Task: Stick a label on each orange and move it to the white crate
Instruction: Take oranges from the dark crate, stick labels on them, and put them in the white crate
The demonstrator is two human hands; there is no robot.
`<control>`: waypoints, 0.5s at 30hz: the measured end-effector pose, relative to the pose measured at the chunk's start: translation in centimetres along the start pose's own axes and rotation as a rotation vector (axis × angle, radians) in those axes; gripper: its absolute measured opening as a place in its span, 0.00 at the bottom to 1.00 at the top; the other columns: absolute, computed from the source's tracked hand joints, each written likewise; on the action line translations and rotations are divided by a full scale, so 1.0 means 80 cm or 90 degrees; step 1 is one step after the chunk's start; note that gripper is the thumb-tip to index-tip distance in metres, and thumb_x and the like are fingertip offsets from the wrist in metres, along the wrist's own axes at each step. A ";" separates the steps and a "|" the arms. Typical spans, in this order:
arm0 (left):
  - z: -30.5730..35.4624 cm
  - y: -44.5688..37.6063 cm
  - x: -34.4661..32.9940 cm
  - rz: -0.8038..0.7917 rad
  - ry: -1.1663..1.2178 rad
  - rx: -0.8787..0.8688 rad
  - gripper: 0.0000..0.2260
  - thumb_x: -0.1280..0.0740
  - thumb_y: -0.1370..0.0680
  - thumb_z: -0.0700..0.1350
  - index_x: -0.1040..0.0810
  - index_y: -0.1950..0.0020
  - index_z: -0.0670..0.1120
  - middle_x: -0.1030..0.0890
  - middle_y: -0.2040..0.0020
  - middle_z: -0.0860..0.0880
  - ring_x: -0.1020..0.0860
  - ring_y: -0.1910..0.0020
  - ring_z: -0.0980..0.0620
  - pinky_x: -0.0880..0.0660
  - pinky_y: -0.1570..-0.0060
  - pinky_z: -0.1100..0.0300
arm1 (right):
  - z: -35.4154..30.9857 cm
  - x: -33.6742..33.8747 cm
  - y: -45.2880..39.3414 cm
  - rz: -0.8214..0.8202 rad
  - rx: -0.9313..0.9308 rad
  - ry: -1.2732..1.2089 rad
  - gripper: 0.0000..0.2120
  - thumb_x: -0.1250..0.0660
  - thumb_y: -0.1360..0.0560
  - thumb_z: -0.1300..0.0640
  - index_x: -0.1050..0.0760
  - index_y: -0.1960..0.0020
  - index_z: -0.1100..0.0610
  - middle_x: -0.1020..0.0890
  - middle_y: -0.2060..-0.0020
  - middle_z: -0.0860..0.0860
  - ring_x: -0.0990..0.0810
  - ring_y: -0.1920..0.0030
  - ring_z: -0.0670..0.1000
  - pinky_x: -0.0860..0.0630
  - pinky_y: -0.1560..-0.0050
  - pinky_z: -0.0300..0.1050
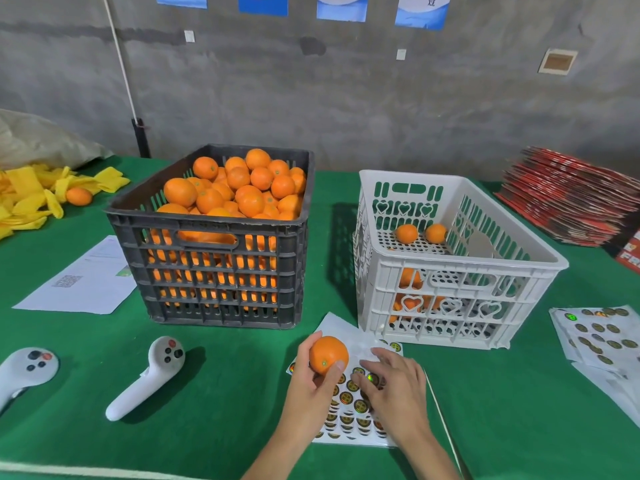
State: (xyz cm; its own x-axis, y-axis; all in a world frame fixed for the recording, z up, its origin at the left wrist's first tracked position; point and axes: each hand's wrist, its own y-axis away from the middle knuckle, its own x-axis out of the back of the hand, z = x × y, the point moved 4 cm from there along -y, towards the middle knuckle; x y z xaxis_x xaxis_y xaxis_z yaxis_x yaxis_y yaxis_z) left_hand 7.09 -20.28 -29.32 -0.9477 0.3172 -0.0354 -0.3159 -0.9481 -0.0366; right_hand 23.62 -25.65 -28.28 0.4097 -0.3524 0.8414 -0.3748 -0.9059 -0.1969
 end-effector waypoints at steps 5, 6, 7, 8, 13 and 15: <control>-0.002 0.000 0.000 0.008 0.004 0.001 0.23 0.27 0.20 0.50 0.31 0.33 0.72 0.22 0.35 0.52 0.18 0.41 0.57 0.23 0.46 0.65 | -0.006 0.002 -0.006 0.001 -0.040 -0.023 0.11 0.27 0.25 0.40 0.16 0.44 0.40 0.24 0.31 0.41 0.31 0.31 0.46 0.45 0.24 0.48; -0.002 0.000 0.000 0.009 0.005 -0.002 0.23 0.27 0.19 0.49 0.31 0.33 0.71 0.22 0.34 0.51 0.18 0.41 0.57 0.23 0.45 0.66 | -0.007 0.002 -0.006 0.001 -0.036 -0.027 0.10 0.27 0.25 0.41 0.15 0.45 0.40 0.24 0.32 0.40 0.31 0.32 0.46 0.46 0.24 0.47; -0.002 0.000 0.000 0.010 0.006 -0.005 0.23 0.27 0.20 0.49 0.31 0.32 0.71 0.22 0.34 0.50 0.18 0.40 0.57 0.23 0.45 0.65 | -0.007 0.002 -0.005 0.005 -0.029 -0.035 0.09 0.26 0.25 0.42 0.15 0.46 0.40 0.24 0.33 0.39 0.31 0.32 0.45 0.46 0.24 0.48; -0.002 0.000 0.001 0.009 0.007 -0.008 0.23 0.27 0.20 0.49 0.31 0.32 0.70 0.22 0.34 0.50 0.18 0.40 0.56 0.23 0.44 0.65 | -0.007 0.001 -0.004 0.011 -0.024 -0.045 0.08 0.26 0.25 0.43 0.16 0.47 0.40 0.23 0.35 0.38 0.30 0.33 0.44 0.47 0.23 0.49; 0.000 0.001 0.000 0.009 0.005 -0.012 0.23 0.27 0.20 0.49 0.30 0.33 0.71 0.22 0.35 0.50 0.18 0.40 0.55 0.22 0.44 0.61 | -0.013 0.001 -0.009 0.005 -0.058 -0.116 0.06 0.24 0.26 0.48 0.18 0.51 0.39 0.23 0.41 0.34 0.30 0.34 0.43 0.48 0.26 0.43; 0.000 0.001 0.000 0.008 0.004 -0.012 0.23 0.27 0.20 0.48 0.30 0.32 0.70 0.22 0.35 0.49 0.18 0.42 0.54 0.22 0.46 0.61 | -0.018 0.002 -0.011 0.008 -0.049 -0.115 0.07 0.24 0.26 0.49 0.18 0.51 0.39 0.22 0.41 0.35 0.28 0.35 0.42 0.48 0.26 0.44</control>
State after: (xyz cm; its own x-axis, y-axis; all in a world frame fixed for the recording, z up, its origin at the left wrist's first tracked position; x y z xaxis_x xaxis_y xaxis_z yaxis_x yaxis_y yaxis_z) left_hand 7.04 -20.33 -29.32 -0.9513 0.3054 -0.0427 -0.3029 -0.9514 -0.0550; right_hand 22.85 -24.57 -27.25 0.5448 -0.4066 0.7334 -0.4408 -0.8829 -0.1621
